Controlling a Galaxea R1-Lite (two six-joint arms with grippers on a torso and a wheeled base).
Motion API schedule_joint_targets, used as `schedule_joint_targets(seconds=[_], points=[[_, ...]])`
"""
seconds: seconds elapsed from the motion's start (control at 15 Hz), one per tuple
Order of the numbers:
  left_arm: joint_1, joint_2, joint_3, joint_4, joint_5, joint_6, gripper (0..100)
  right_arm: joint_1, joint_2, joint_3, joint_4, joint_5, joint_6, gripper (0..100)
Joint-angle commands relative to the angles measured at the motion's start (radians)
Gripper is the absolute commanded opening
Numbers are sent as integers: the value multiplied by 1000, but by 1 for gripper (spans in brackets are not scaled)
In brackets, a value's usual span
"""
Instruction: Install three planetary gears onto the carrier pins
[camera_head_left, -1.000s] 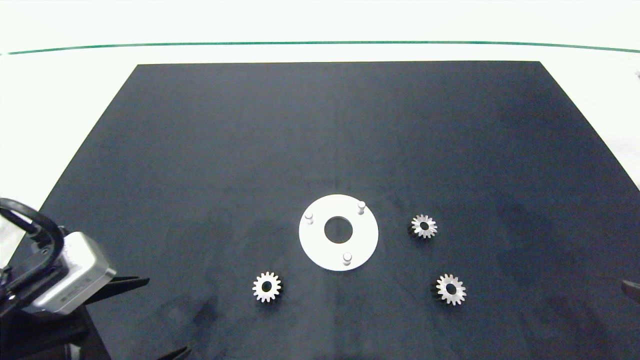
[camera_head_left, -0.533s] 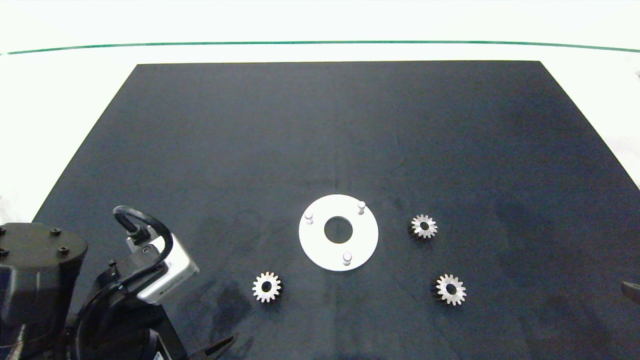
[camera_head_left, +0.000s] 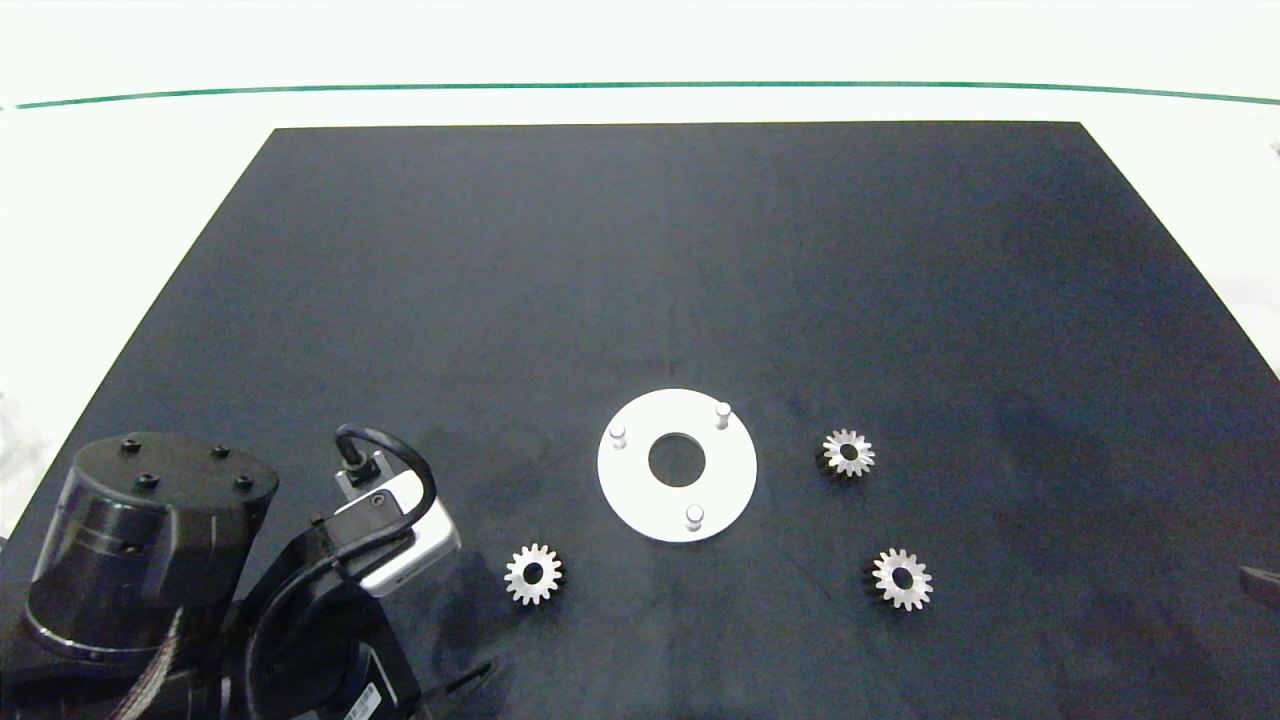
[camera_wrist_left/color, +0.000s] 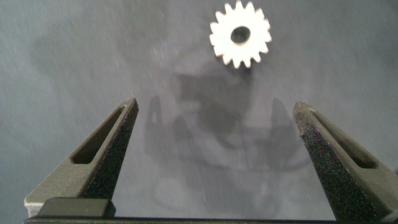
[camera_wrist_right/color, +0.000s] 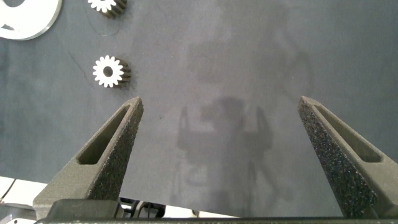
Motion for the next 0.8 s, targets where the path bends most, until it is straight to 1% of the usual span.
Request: schedule_joint_targets(seconds=[0.07,0.27,0.4,0.53,0.67,0.8], points=[[0,60,-3,-36,7,2,100,0,-3,0,2,1,-1,100],[-2,83,-3,-38,7,-3,100,0,-2,1,4,2,-1,100],[-3,100,-11,-41,6,-3,100,0,0,1,2,12,-1,100],[-17,120,-22,-55,4,-11,100,0,1,8,2,16,-1,100],[-29,136,-45,-62,3,-26,100,0,6,11,2,19,-1,100],[-36,149,-57,-75,0,-31,100,0,7,9,2,22,-1,100]])
